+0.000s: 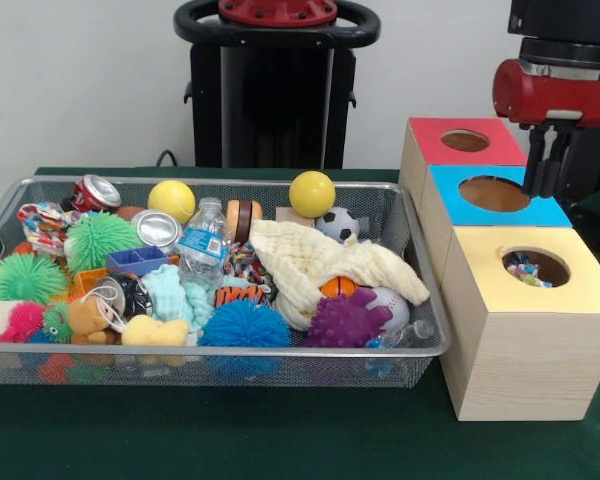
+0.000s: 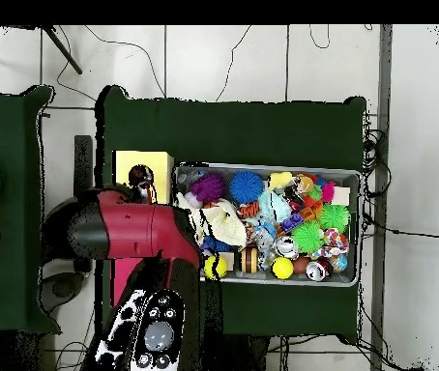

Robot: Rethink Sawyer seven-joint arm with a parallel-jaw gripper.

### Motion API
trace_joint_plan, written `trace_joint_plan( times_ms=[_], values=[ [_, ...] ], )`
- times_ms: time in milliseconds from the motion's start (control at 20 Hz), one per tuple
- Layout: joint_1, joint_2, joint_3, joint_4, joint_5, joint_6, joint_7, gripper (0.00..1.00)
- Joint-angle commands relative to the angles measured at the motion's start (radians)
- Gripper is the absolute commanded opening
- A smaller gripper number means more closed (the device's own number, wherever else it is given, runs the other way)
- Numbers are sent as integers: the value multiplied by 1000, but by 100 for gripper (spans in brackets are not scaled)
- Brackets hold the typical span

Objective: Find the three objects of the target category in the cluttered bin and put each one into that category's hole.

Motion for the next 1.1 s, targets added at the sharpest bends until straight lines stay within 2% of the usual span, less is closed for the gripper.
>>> trace_joint_plan(
  times_ms=[50,600,1100],
  values=[
    [-44,0,3,53,-59,42,113,0],
    [-111,-55,38,106,-93,20,50,0],
    [-160,-63,87,137,-125,-34,30,0]
  ],
)
